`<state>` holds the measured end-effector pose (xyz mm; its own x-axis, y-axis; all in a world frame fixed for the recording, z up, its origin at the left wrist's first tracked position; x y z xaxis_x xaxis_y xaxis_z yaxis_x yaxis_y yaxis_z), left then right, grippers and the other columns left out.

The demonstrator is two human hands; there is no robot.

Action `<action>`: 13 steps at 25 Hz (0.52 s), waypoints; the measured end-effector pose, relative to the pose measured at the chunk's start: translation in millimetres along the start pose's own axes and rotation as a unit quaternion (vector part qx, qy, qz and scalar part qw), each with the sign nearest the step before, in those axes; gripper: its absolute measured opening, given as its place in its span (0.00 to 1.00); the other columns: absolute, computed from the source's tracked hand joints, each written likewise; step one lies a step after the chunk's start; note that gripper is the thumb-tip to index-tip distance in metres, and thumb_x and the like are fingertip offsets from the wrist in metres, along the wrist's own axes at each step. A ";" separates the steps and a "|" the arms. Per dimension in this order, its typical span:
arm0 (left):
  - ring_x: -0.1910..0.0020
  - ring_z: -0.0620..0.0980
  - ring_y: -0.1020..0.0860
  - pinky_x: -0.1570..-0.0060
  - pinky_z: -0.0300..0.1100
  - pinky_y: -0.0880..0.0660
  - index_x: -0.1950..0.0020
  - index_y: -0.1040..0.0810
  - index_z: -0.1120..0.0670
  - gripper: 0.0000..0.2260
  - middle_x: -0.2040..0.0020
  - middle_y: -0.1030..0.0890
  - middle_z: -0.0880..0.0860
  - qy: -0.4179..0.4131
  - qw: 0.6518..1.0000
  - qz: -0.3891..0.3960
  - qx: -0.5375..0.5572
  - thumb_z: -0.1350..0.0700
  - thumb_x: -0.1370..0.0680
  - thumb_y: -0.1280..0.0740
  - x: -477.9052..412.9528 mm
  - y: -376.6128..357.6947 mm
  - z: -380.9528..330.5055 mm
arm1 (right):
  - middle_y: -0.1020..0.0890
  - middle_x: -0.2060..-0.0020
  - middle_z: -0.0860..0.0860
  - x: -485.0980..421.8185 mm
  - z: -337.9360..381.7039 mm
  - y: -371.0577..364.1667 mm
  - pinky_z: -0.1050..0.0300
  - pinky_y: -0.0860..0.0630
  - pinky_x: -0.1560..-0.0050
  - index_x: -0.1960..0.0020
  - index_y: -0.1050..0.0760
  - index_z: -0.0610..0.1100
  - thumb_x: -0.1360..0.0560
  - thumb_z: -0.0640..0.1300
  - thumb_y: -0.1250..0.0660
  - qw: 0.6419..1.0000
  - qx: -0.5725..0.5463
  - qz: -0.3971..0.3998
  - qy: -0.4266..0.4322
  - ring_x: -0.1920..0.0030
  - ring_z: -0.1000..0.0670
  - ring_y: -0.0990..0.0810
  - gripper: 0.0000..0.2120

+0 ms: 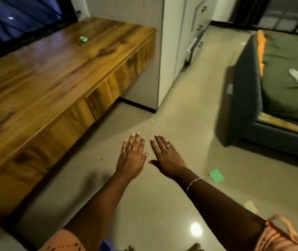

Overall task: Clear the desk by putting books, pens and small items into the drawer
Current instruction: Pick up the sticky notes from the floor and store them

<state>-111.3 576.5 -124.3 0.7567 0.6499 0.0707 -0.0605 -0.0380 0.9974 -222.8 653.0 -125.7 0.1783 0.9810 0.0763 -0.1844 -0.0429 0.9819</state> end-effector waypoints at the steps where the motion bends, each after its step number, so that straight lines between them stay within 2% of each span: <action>1: 0.23 0.54 0.59 0.26 0.48 0.61 0.23 0.56 0.56 0.26 0.22 0.58 0.56 -0.027 1.000 0.008 0.004 0.47 0.18 0.54 -12.6 -5.7 -34.4 | 0.53 0.24 0.41 21.8 -33.7 -2.9 0.50 0.55 0.25 0.24 0.55 0.41 0.21 0.55 0.44 0.999 -0.007 0.007 -0.033 0.24 0.43 0.57 0.34; 7: 0.23 0.53 0.55 0.26 0.48 0.58 0.23 0.49 0.55 0.25 0.22 0.52 0.55 -0.164 0.982 0.097 0.005 0.47 0.18 0.51 -68.4 -43.7 -209.1 | 0.49 0.25 0.40 168.4 -203.9 -23.9 0.51 0.52 0.26 0.25 0.50 0.40 0.22 0.54 0.43 0.971 -0.063 0.050 -0.226 0.24 0.42 0.51 0.33; 10: 0.23 0.54 0.51 0.26 0.49 0.54 0.24 0.45 0.56 0.24 0.23 0.47 0.56 -0.209 0.969 0.130 -0.007 0.47 0.18 0.49 -90.2 -64.7 -282.7 | 0.45 0.26 0.41 247.0 -271.1 -34.2 0.53 0.48 0.27 0.25 0.48 0.40 0.22 0.54 0.41 0.941 -0.084 0.056 -0.323 0.25 0.43 0.47 0.32; 13: 0.24 0.54 0.47 0.27 0.49 0.50 0.26 0.41 0.56 0.23 0.24 0.42 0.55 -0.254 0.953 0.154 -0.052 0.47 0.19 0.48 -101.4 -78.6 -333.9 | 0.41 0.27 0.42 311.5 -318.9 -37.5 0.54 0.41 0.30 0.26 0.45 0.41 0.22 0.52 0.40 0.895 -0.125 0.041 -0.427 0.27 0.44 0.42 0.29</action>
<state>-400.7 767.1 -213.3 0.9091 0.1667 0.3817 -0.3743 -0.0751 0.9243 -468.6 1020.5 -194.0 0.8079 0.4701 0.3554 -0.4216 0.0397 0.9059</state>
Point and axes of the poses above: each hand's wrist, its own x-axis away from the middle knuckle, its own y-axis out of the back of the hand, z = x × y, the point moved 2 cm from there along -x, towards the middle knuckle
